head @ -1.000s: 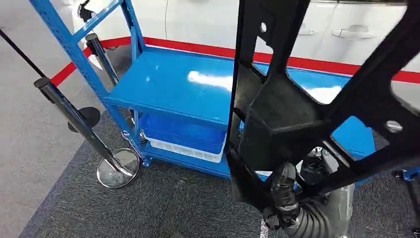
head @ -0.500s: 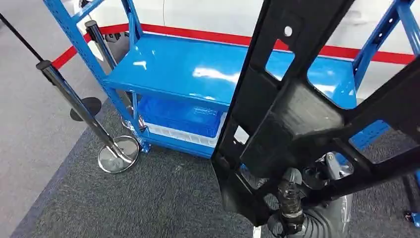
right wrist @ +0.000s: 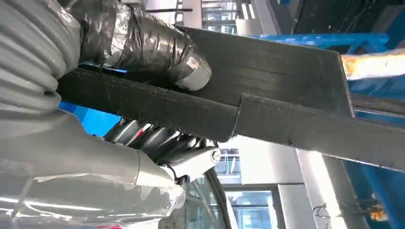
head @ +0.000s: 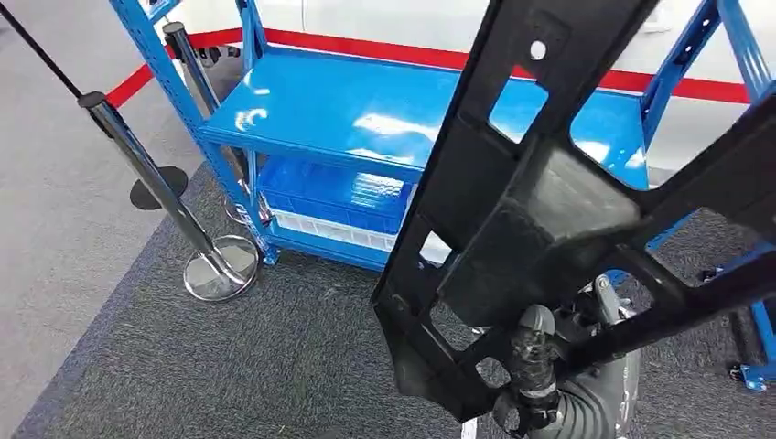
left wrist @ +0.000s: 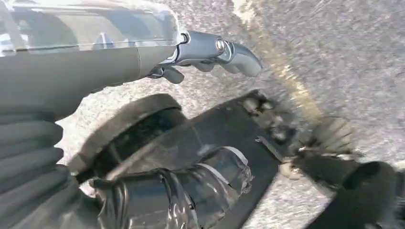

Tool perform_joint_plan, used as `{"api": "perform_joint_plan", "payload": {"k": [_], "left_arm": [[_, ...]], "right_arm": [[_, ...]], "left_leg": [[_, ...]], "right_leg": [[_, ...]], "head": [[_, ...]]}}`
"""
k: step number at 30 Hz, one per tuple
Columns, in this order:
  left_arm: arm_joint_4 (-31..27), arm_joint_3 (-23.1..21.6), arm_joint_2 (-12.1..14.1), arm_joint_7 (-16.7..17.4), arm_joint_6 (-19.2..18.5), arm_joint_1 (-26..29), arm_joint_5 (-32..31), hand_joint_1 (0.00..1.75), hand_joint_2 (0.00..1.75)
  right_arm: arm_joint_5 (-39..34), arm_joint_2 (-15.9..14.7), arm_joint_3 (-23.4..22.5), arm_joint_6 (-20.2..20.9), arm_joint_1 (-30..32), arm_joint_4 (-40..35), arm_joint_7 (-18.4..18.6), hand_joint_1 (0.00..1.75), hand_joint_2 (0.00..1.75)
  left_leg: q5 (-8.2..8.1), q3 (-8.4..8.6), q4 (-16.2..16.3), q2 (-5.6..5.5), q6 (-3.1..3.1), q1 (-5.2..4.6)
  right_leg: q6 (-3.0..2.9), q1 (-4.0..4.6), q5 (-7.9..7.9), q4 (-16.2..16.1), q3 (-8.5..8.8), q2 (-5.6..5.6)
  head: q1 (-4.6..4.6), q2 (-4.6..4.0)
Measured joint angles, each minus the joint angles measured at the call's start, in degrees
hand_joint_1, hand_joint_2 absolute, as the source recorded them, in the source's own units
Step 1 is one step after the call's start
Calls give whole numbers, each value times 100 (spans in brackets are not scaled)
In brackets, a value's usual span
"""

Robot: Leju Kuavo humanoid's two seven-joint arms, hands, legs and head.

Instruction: Take the parts from the cabinet and place them on the table.

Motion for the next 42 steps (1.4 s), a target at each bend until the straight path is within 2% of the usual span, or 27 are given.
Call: {"api": "perform_joint_plan", "payload": {"k": [1, 2, 4, 5, 6, 7, 9, 10, 11, 12, 15, 17, 18, 21, 22, 23, 25, 26, 27, 28, 31, 32, 34, 36, 38, 40, 42], "left_arm": [[-4, 0, 0, 15, -33, 1, -11, 0, 175], [-18, 0, 2, 28, -44, 0, -22, 0, 175], [-50, 0, -2, 44, -46, 0, -24, 0, 175], [-57, 0, -2, 52, -46, 2, -24, 0, 175], [-57, 0, -2, 61, -41, 12, -24, 0, 175], [-59, 0, -2, 65, -37, 20, -26, 0, 175], [-77, 0, -2, 74, -22, 20, -31, 0, 175], [-79, 0, -2, 74, -17, 13, -31, 0, 175], [-81, 0, 0, 74, -11, 5, -33, 0, 175], [-81, 0, 0, 74, -9, 9, -33, 0, 175], [-90, 0, 15, 76, -6, 20, -37, 0, 175], [-105, 0, 17, 76, -6, 28, -37, 0, 175], [-107, 0, 17, 74, -6, 19, -37, 0, 175], [-129, 0, 18, 72, -6, 9, -39, 0, 175], [-129, 0, 17, 72, -6, 9, -39, 0, 175], [-138, 0, 18, 74, -6, 11, -41, 0, 175], [-138, 0, 20, 96, -2, 25, -59, 0, 175], [-142, -2, 20, 109, 0, 24, -83, 0, 175], [-162, 0, 20, 124, 4, 18, -114, 0, 175], [-173, -2, 20, 129, 13, 7, -138, 0, 175], [-179, -9, 20, 186, 11, 18, -245, 0, 175], [-184, -11, 17, 203, 11, 26, -269, 0, 175], [-192, -15, 13, 227, 13, 36, -308, 0, 175], [-208, -24, 11, 262, 13, 14, -352, 0, 175], [-249, -35, -2, 253, 13, 7, -369, 0, 175], [-254, -48, -20, 238, -9, 21, -433, 0, 175], [-277, -83, -35, 236, -32, 21, -520, 0, 175]], "right_arm": [[-9, 2, 0, 0, 0, 7, -18, 175, 175], [-13, 2, -2, 0, -5, 7, -17, 175, 175], [-26, 2, -2, 0, 6, 33, -17, 175, 175], [-26, 2, -2, 0, 6, 44, -17, 175, 175], [-31, 2, -2, 0, 6, 52, -17, 175, 175], [-57, 2, -2, 0, 7, 57, -17, 175, 175], [-107, 2, -2, 0, 5, 59, -22, 175, 175], [-114, 2, -4, 0, 2, 63, -24, 175, 175], [-118, 7, -2, 0, 9, 68, -24, 175, 175], [-118, 7, -7, 0, 19, 70, -33, 175, 175], [-120, 15, -7, 0, 23, 79, -44, 175, 175], [-120, 28, -5, 0, 17, 85, -68, 175, 175], [-120, 28, -7, 0, 16, 85, -81, 175, 175], [-120, 28, -7, 0, 23, 92, -87, 175, 175], [-120, 28, -7, 0, 23, 92, -87, 175, 175], [-127, 28, -7, 0, 23, 103, -90, 175, 175], [-258, 28, -7, 2, 21, 105, -131, 175, 175], [-379, 28, -7, 9, 19, 105, -188, 175, 175], [-500, 28, -9, 30, 20, 103, -259, 175, 175], [-575, 28, -9, 46, 15, 103, -311, 175, 175], [-784, 28, -9, 94, 14, 103, -411, 175, 175], [-813, 28, -13, 94, 14, 103, -422, 175, 175], [-857, 28, -33, 90, 20, 107, -435, 175, 175], [-922, 26, -77, 85, 38, 105, -505, 175, 175], [-984, 26, -107, 92, 86, 111, -511, 175, 175], [-1003, 24, -118, 98, 96, 118, -514, 175, 175], [-1014, 24, -155, 137, 101, 118, -514, 175, 175]], "left_leg": [[57, -11, -31, -4, -5, -3], [115, -77, -26, -2, 34, -1], [167, -209, 42, -32, 31, -3], [185, -277, 89, -58, 22, -3], [199, -366, 153, -92, 18, 2], [204, -429, 209, -121, 11, 9], [195, -563, 367, -225, -10, 35], [191, -627, 427, -258, -37, 53], [182, -720, 485, -302, -74, 37], [188, -717, 532, -336, -90, 33], [241, -792, 575, -477, -145, 27], [-3, -906, 809, -205, -237, 20], [-253, -1073, 1209, -95, -284, 59], [-759, -1530, 2387, 1, -353, 113], [-762, -1538, 2431, 2, -355, 114], [-600, -1393, 2282, 3, -355, 126], [-96, -770, 1279, 76, -324, 127], [60, -477, 773, 229, -295, 118], [-104, -329, 513, 461, -286, 50], [-66, -314, 448, 442, -235, -14], [-13, -395, 362, 263, -145, -26], [70, -254, 240, 188, -83, 63], [109, -256, 178, 151, -60, 44], [153, -303, 193, 36, 14, 55], [160, -342, 226, -117, 26, 43], [151, -354, 269, -262, 21, 40], [111, -355, 353, -426, 1, 51]], "right_leg": [[11, -6, -191, 79, -37, 3], [15, 10, -598, 457, -152, 8], [42, 13, -1073, 1317, -392, 9], [47, 13, -1091, 1578, -440, 9], [58, 5, -968, 1624, -365, 8], [63, -4, -842, 1420, -183, 8], [72, -20, -612, 380, 531, 69], [59, -28, -868, 148, 642, 230], [23, 24, -741, 213, 662, 284], [-1, -14, -758, 204, 634, 286], [-85, -10, -738, 204, 596, 148], [-139, -36, -705, 189, 575, 32], [-158, -28, -693, 189, 555, -44], [-178, -12, -670, 191, 495, -250], [-178, -12, -669, 191, 491, -270], [-178, -10, -662, 191, 483, -367], [-177, -10, -662, 190, 499, -468], [-175, -7, -661, 190, 512, -506], [-147, 7, -646, 173, 513, -546], [-107, 0, -621, 150, 510, -603], [-19, -1, -574, 63, 580, -760], [31, -5, -622, 51, 565, -731], [45, -16, -741, 201, 540, -422], [24, -16, -1165, 1001, 181, -101], [35, 7, -1409, 1806, -214, -7], [41, 6, -1141, 1648, -169, -1], [30, -17, -598, 701, 260, 73]], "head": [[-7, 0], [13, 0], [9, 0], [15, 0], [15, 0], [13, 0], [15, 0], [4, 0], [31, 0], [22, 0], [15, 0], [-40, 0], [-68, 0], [-66, 0], [-66, 0], [-66, 0], [-70, 0], [-66, 0], [-63, 0], [-70, 0], [-63, 0], [-66, 0], [-48, 0], [-15, 0], [-13, 0], [-15, 0], [-11, 0]]}}
